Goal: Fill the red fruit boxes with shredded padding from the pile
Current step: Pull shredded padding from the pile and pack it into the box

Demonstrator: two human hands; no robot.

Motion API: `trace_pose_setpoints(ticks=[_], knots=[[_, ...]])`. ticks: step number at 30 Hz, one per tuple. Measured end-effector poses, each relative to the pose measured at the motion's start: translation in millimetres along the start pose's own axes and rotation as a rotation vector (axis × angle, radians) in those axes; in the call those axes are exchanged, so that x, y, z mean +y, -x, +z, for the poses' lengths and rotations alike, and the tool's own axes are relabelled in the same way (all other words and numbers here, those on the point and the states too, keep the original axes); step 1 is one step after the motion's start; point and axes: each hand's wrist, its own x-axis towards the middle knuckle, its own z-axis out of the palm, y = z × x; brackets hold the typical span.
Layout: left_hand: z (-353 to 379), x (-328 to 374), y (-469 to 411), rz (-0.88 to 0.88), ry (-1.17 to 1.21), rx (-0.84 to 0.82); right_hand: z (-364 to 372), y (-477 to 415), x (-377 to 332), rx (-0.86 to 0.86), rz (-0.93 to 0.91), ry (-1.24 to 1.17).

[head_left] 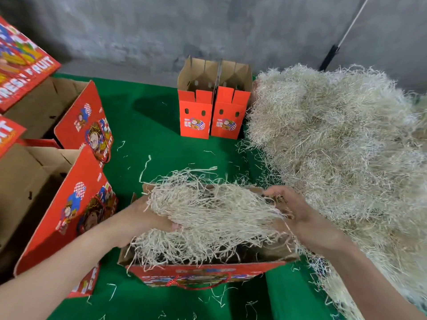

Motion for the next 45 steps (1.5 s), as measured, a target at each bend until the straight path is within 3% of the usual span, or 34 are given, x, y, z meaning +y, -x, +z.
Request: trace_pose_setpoints(ticks=[5,7,10,13,17,20,23,25,30,33,35,37,42,45], knots=[[8,14,3,0.014,0.125,-0.290,32,-12,-11,-0.151,-0.126,0.123],[24,23,-3,0.002,0.187,-0.278,47,-18,-14,-0.234,-0.162,0.161],[51,30,-8,0.024,0.050,-0.201,61,-26,-13,-0.272,-0.168,0.179],[37,15,-3,0.055,0.044,-0.176,42,-19,-11,-0.185,-0.017,0.141],[10,6,-13,0.001,0.096,-0.084,9,-11,3,0.107,0.155,0.045],[25,13,-12,-0.055,0.013,-0.192,18,-18,0,0.013,0.164,-0.129],[42,15,-13,0.076,-0.125,-0.275,56,-35,-6,-0.206,0.137,-0.065],[39,15,-14,0.067,-0.121,-0.247,63,-40,-5,-0.174,0.104,-0.050],[9,4,-13,-0.018,-0.100,-0.077,34,-31,-2,0.132,0.142,-0.207],[31,10,-17,0.207,-0.118,-0.219,52,-34,-7,-0.081,0.246,-0.218],[50,15,-19,0.302,-0.203,-0.287,73,-39,-8,-0.119,0.326,-0.170],[47,22,-17,0.208,-0.179,-0.314,78,-46,-9,-0.024,0.309,-0.187],[9,11,-15,0.088,0.309,-0.349,53,-53,9,0.280,0.444,-0.444],[22,1,-17,-0.021,0.206,-0.264,62,-53,10,0.167,0.403,-0.503]])
